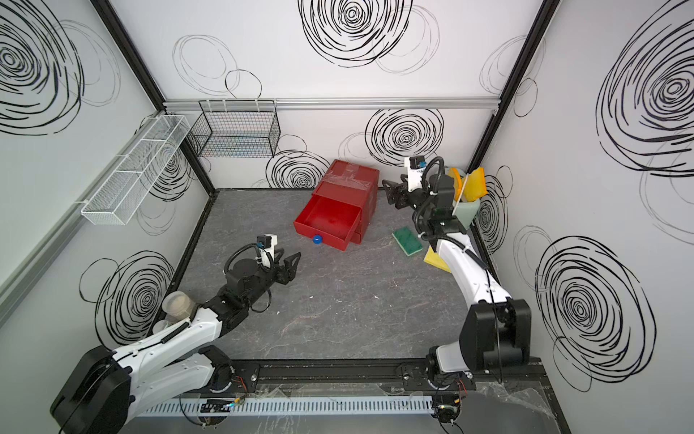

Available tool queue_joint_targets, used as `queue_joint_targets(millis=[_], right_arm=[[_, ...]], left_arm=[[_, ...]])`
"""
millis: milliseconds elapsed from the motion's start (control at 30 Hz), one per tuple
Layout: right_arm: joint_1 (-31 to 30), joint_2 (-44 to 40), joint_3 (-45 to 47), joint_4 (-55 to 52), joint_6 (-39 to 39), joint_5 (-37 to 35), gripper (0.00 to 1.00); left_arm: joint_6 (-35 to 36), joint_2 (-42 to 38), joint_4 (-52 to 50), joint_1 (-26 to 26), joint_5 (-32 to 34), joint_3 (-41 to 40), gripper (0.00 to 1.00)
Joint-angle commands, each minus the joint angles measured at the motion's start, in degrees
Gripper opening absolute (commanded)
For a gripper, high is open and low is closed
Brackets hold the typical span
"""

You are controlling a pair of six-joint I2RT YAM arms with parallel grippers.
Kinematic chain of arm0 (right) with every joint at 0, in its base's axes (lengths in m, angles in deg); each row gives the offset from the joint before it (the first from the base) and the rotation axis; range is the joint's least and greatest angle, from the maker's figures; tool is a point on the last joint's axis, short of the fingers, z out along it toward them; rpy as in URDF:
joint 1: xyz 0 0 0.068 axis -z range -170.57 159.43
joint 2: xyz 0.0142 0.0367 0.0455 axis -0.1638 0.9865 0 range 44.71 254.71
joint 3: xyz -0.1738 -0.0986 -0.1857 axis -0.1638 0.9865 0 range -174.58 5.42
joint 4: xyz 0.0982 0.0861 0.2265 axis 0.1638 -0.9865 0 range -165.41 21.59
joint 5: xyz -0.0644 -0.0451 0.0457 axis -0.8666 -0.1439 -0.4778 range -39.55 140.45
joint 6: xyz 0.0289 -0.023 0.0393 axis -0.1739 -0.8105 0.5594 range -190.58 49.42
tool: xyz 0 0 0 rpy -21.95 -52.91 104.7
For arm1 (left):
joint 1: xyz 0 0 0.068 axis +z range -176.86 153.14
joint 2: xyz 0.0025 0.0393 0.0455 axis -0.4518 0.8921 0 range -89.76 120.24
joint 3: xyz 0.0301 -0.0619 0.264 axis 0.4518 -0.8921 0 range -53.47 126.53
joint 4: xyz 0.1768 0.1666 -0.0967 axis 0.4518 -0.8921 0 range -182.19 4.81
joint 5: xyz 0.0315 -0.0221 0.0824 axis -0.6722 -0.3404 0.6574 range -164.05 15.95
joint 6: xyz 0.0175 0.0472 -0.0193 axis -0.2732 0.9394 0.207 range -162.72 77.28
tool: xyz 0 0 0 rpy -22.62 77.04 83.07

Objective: Take the sponge out of the drawer
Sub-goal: Place the sponge at the center of the board, then close the drawer in the storage box.

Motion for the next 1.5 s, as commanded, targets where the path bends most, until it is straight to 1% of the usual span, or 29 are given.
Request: queue_joint_targets(millis=[0, 33, 67, 100, 167, 200, 333, 400, 467, 500, 600, 700, 900, 1000, 1100, 1300, 1467], right_arm=[[1.2, 9.9, -11.2, -7.0, 1.1, 3.5, 0.54], [1.7, 12.6, -13.5, -6.5, 2.1, 3.9, 0.38], [2.4, 15.6, -15.8, -5.5, 4.2, 2.9, 0.18], [3.2, 18.4, -18.1, -4.9, 6.1, 2.0, 0.15], [4.5, 23.6, -22.2, -3.0, 9.0, 1.1, 0.04], [5.2, 26.2, -24.1, -2.3, 10.6, 1.2, 0.01], [7.0, 36.2, -33.4, -0.9, 14.9, 6.2, 0.00], [7.3, 40.7, -36.1, 2.0, 17.9, 8.8, 0.00], [7.4, 44.0, -37.5, 6.3, 21.0, 12.2, 0.00], [7.2, 45.7, -39.0, 7.2, 21.7, 12.7, 0.00], [6.8, 50.6, -44.5, 9.0, 24.5, 15.4, 0.00], [6.1, 55.3, -50.9, 7.6, 25.8, 19.1, 0.00], [4.2, 58.0, -52.1, 7.7, 24.2, 24.3, 0.00], [3.5, 58.5, -52.2, 6.6, 23.6, 25.3, 0.00], [3.4, 58.4, -51.5, 5.9, 23.1, 25.3, 0.00], [3.3, 57.9, -50.3, 6.3, 23.4, 26.1, 0.00], [2.9, 57.2, -48.2, 7.6, 23.8, 27.8, 0.00]], left_arm=[[0.0, -1.3, 0.9, -0.2, 0.4, 2.0, 0.69], [-0.1, -1.2, 0.9, -0.5, 0.5, 2.1, 0.69], [-0.1, -0.9, 0.9, -0.9, 0.4, 2.4, 0.69], [0.1, -0.6, 0.5, -1.4, 0.8, 2.8, 0.69], [0.4, 0.1, -0.3, -2.4, 1.7, 4.0, 0.69], [0.8, 0.5, -0.6, -3.0, 1.8, 4.7, 0.69], [2.2, 2.8, -1.4, -4.3, 3.0, 7.9, 0.69], [2.6, 5.3, -1.1, -4.4, 2.9, 9.8, 0.69], [2.9, 7.2, -0.9, -4.4, 2.4, 11.8, 0.69], [3.2, 8.3, -0.6, -4.4, 2.2, 12.9, 0.69], [4.0, 11.9, -1.1, -4.6, 1.7, 16.6, 0.69], [4.2, 14.6, -0.5, -4.9, 1.5, 18.6, 0.69], [4.3, 19.5, 1.4, -5.3, 0.5, 21.8, 0.69], [4.4, 20.8, 2.1, -5.3, 0.2, 22.9, 0.69], [4.6, 20.8, 2.7, -5.3, 0.3, 23.2, 0.69], [6.5, 18.2, 2.6, -4.7, 1.1, 22.9, 0.69], [6.5, 20.8, 5.0, -4.2, -0.1, 23.5, 0.69]])
